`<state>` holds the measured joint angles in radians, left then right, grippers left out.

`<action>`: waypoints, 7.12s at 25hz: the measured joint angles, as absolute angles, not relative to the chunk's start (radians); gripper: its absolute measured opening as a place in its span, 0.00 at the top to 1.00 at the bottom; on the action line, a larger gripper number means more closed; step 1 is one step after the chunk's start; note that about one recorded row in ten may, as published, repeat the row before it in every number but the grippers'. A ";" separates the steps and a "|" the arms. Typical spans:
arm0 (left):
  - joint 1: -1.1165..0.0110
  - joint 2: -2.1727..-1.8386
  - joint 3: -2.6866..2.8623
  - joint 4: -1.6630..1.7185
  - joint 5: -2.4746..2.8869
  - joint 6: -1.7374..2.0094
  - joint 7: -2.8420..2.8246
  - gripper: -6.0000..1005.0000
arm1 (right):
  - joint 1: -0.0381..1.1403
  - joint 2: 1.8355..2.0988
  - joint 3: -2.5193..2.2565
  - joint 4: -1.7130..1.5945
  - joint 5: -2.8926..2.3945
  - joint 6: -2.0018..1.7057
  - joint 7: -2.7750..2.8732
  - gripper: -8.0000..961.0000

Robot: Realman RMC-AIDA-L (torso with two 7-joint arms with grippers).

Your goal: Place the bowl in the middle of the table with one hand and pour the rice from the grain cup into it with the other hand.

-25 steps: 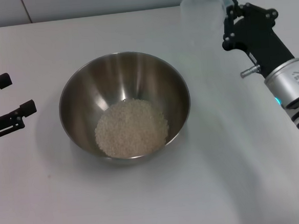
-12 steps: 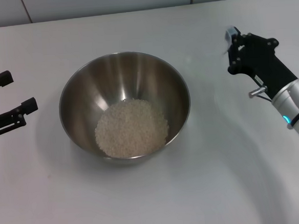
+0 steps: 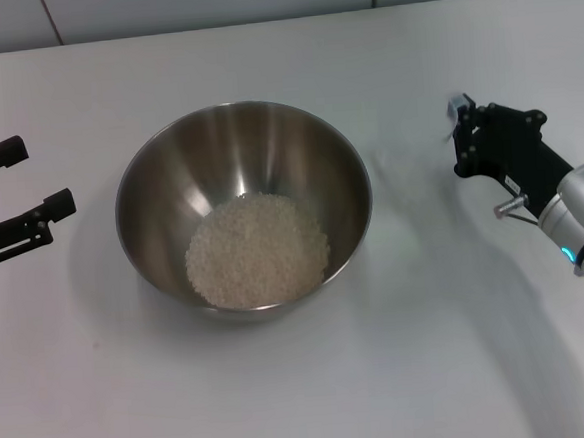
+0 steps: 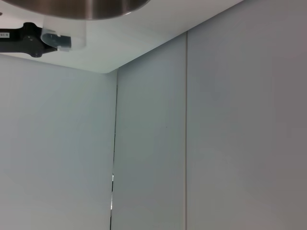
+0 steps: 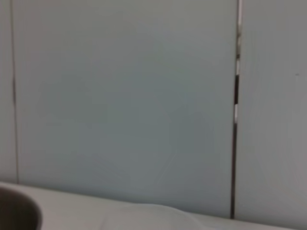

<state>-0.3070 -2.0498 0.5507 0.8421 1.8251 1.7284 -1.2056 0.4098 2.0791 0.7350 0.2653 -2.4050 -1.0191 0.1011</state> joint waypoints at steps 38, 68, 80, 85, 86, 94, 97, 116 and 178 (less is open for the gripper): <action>-0.305 -2.048 0.554 0.831 1.827 1.731 -1.193 0.16 | 0.401 2.082 0.686 0.196 -2.405 -1.052 0.110 0.99; -0.305 -2.048 0.552 0.840 1.826 1.737 -1.193 0.16 | 0.399 2.081 0.683 0.197 -2.395 -1.038 0.116 0.84; -0.305 -2.048 0.555 0.838 1.827 1.738 -1.193 0.16 | 0.397 2.082 0.684 0.194 -2.394 -1.040 0.117 0.31; -0.305 -2.048 0.555 0.837 1.827 1.738 -1.193 0.16 | 0.397 2.082 0.684 0.193 -2.394 -1.040 0.117 0.27; -0.305 -2.048 0.555 0.837 1.827 1.738 -1.193 0.16 | 0.397 2.082 0.684 0.193 -2.394 -1.040 0.117 0.26; -0.305 -2.048 0.554 0.832 1.827 1.738 -1.193 0.16 | 0.381 2.084 0.681 0.197 -2.394 -1.054 0.114 0.22; -0.305 -2.048 0.553 0.831 1.827 1.738 -1.193 0.16 | 0.361 2.084 0.679 0.198 -2.394 -1.084 0.114 0.22; -0.317 -2.058 0.553 0.818 1.819 1.735 -1.193 0.16 | 0.212 2.079 0.596 0.265 -2.404 -1.243 0.175 0.22; -0.356 -2.060 0.617 0.767 1.857 1.834 -1.140 0.16 | 0.649 2.083 0.076 -0.260 -2.392 -1.677 0.669 0.22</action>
